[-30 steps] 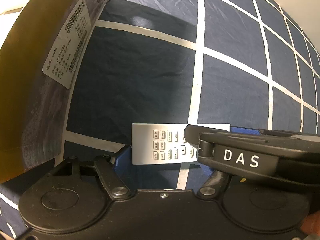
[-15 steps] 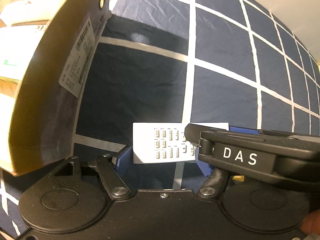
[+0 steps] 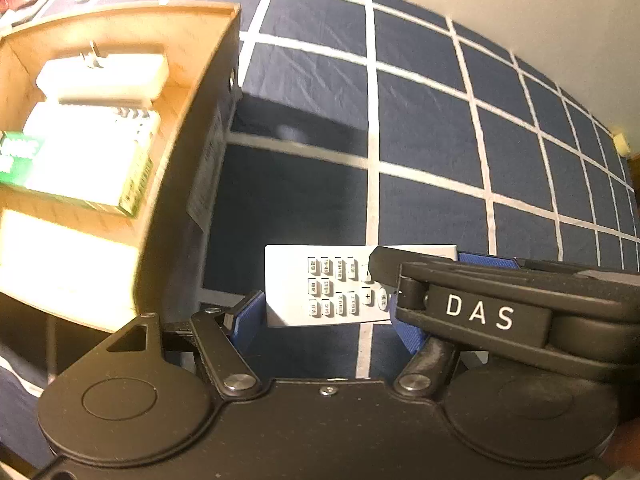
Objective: Organize objects
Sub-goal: 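Lift the air-conditioner remote with the right gripper and carry it over the box, then lower the remote into the box onto the TV remote and open the right gripper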
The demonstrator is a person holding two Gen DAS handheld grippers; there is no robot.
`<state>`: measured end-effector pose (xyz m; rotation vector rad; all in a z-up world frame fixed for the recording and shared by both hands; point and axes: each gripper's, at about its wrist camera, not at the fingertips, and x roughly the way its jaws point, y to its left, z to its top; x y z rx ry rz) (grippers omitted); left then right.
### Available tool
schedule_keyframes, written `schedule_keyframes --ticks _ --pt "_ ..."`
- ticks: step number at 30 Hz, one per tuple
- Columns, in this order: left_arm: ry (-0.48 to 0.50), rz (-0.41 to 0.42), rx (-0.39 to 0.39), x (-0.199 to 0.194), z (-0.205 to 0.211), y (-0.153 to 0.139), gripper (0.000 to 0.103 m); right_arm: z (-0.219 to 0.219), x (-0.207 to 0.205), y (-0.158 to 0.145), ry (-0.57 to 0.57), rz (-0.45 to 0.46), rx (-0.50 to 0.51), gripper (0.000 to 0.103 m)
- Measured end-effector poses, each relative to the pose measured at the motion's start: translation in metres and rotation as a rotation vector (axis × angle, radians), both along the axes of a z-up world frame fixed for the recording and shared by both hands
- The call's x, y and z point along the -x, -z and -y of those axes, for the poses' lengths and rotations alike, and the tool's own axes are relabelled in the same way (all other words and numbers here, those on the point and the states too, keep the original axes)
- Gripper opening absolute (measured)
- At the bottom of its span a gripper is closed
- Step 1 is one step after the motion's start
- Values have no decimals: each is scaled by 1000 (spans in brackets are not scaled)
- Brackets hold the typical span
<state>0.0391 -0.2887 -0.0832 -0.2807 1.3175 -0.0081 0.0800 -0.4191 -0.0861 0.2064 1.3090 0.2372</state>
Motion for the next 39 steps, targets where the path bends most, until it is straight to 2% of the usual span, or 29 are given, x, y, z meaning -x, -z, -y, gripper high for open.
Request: schedule_keyframes --ticks 9,19,29,39 --pt "54 56 -5 2 -29 -30 67 -30 5 -33 51 59 4 60" --pt "113 91 -22 7 -92 -52 67 -93 8 -53 106 98 -7 60" --pt "137 105 -42 11 -157 -58 67 -161 5 -58 132 116 -24 60" --pt "122 104 -48 1 -209 -57 67 -211 -12 -55 113 117 -32 60"
